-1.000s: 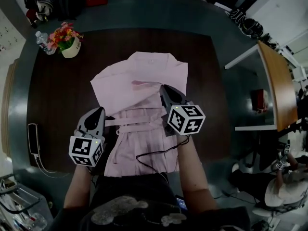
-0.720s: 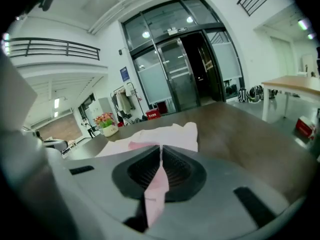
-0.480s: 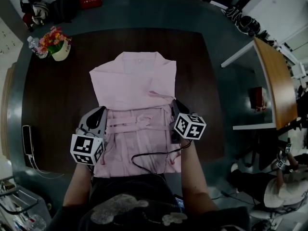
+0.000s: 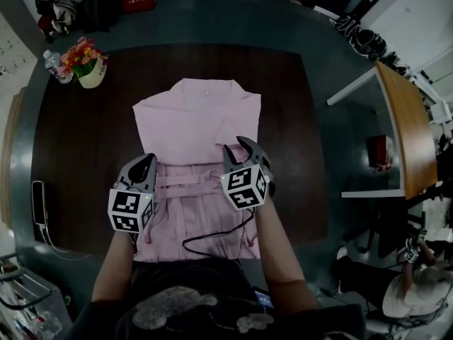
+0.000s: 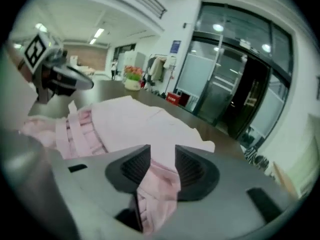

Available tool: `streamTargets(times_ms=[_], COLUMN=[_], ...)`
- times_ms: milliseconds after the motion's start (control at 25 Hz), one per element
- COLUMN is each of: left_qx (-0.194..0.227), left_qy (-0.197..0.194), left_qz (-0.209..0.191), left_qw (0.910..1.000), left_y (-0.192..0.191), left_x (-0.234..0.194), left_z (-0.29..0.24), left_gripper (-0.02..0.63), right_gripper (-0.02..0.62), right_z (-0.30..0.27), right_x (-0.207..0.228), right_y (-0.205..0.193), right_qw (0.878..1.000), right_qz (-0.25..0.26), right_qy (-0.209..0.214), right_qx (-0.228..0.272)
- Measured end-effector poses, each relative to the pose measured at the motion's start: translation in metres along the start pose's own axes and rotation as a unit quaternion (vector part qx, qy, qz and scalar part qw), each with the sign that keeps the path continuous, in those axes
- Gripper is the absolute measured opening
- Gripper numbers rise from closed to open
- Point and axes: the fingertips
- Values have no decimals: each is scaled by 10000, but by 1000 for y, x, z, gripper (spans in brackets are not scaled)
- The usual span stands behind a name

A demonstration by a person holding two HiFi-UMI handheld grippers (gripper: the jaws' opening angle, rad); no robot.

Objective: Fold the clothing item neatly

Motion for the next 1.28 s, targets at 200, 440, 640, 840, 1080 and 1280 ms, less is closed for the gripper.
streamTargets(times_ms=[200, 440, 640, 840, 1080, 1280], left_qx=[-11, -10, -30, -51, 38, 37], left_qy=[37, 99, 125, 200, 311, 230], left_qz=[109, 121, 107, 111, 235, 312], left_qw=[9999, 9999, 9999, 9997, 9992, 9992], left_y=[-2, -3, -5, -5, -7, -22], left_x=[1, -2, -3, -4, -9, -10], left_z=[2, 5, 3, 6, 24, 51], left_gripper=[9, 9, 9, 9, 9, 9], right_gripper=[126, 109, 109, 109, 92, 25], right_z=[-29, -37, -19, 3, 43, 106], right_x=[-22, 20, 79, 114, 119, 96], right_y=[-29, -40, -61, -108, -85, -35], right_qw=[9907, 9895, 9811, 9504, 9389, 9037], right_qz=[1163, 995, -683, -2135, -2891, -3545], right_qy=[236, -470, -1510, -2039, -1822, -1306], right_qx=[-671, -939, -1002, -976, 416, 2016])
Point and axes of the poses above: the fingertips, and each gripper's own axes: z backward along the fingers, x to its right, y out of its top, and after that the axes turned 13 degrees about x, right-handed
